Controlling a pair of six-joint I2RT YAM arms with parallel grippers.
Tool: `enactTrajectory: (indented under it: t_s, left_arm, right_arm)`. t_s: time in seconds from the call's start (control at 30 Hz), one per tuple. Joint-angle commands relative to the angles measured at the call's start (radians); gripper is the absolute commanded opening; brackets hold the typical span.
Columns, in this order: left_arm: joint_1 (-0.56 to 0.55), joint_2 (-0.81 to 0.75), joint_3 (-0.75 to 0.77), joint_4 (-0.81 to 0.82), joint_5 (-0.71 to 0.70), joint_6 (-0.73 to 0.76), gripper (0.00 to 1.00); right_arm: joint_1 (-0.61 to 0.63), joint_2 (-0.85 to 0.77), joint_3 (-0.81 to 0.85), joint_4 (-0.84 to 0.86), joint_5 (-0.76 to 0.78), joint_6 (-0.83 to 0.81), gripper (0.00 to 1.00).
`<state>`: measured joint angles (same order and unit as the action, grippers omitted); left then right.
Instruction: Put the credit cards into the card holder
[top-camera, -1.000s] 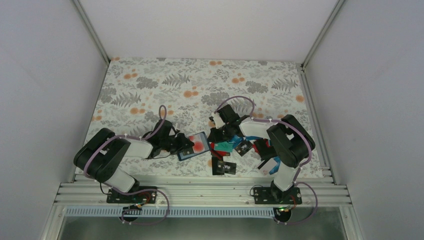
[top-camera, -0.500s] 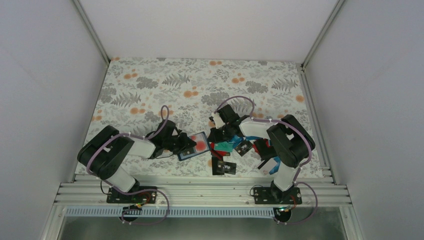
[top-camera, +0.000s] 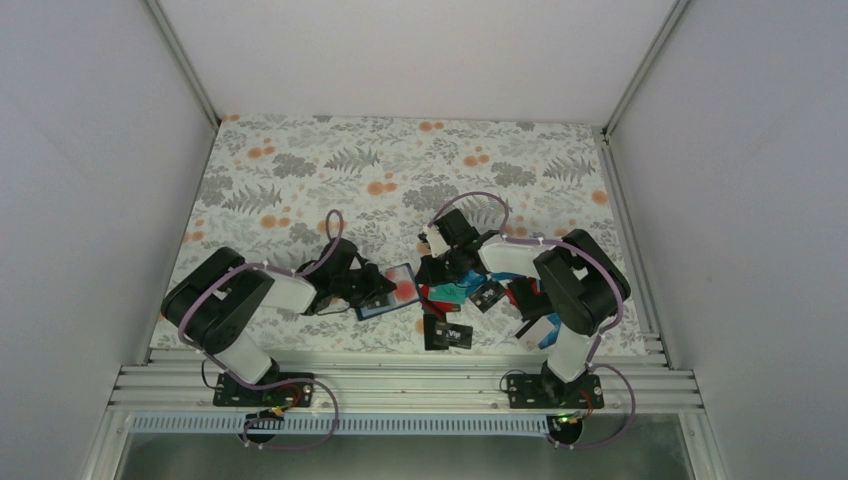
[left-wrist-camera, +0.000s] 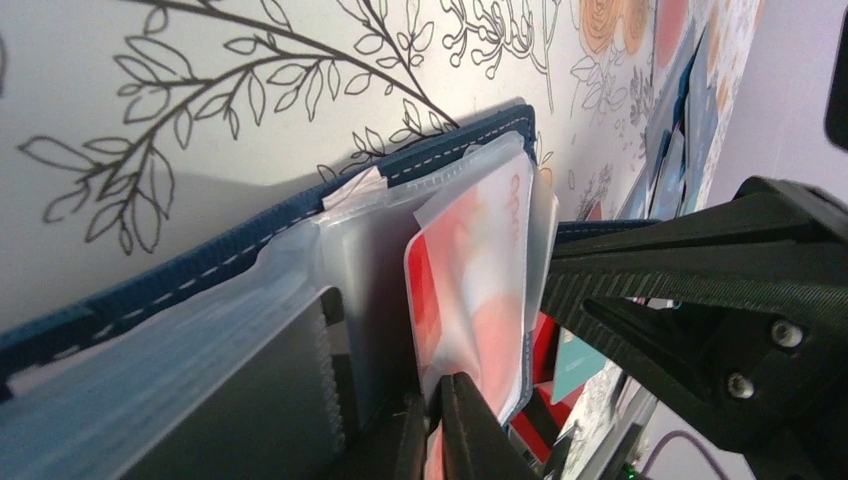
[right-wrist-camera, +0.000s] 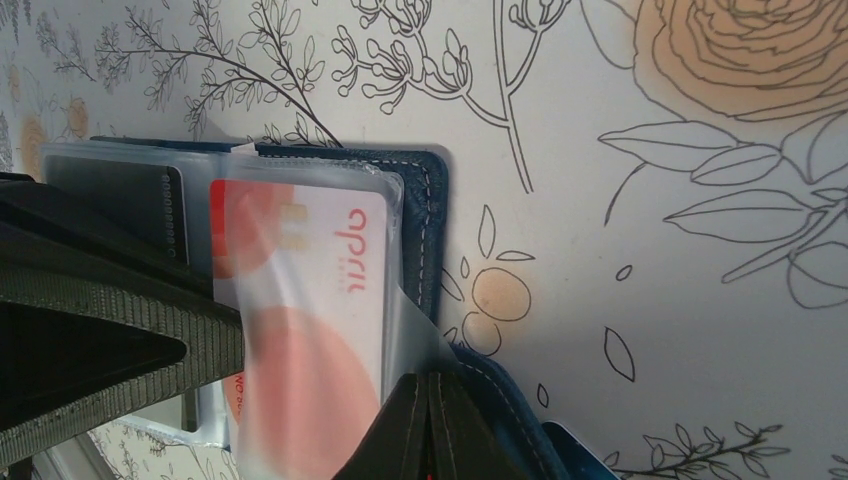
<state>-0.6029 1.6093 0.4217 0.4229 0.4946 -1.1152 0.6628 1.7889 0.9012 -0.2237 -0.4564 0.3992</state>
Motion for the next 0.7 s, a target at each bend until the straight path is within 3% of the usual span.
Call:
enactTrajectory:
  t_s: [0.0, 0.33, 0.67]
  left_arm:
    - [-0.033, -0.003, 0.034, -0.056, -0.049, 0.005, 0.10]
    - [-0.038, -0.151, 0.119, -0.386, -0.072, 0.078, 0.38]
    - [-0.039, -0.320, 0.198, -0.710, -0.153, 0.163, 0.83]
  right_arm:
    - [0.040, 0.076, -0.036, -0.077, 0.036, -0.005, 0.04]
    - [0.040, 0.082, -0.032, -0.072, 0.047, -0.011, 0.04]
    - [0.040, 0.061, -0.012, -0.087, 0.024, -0.034, 0.04]
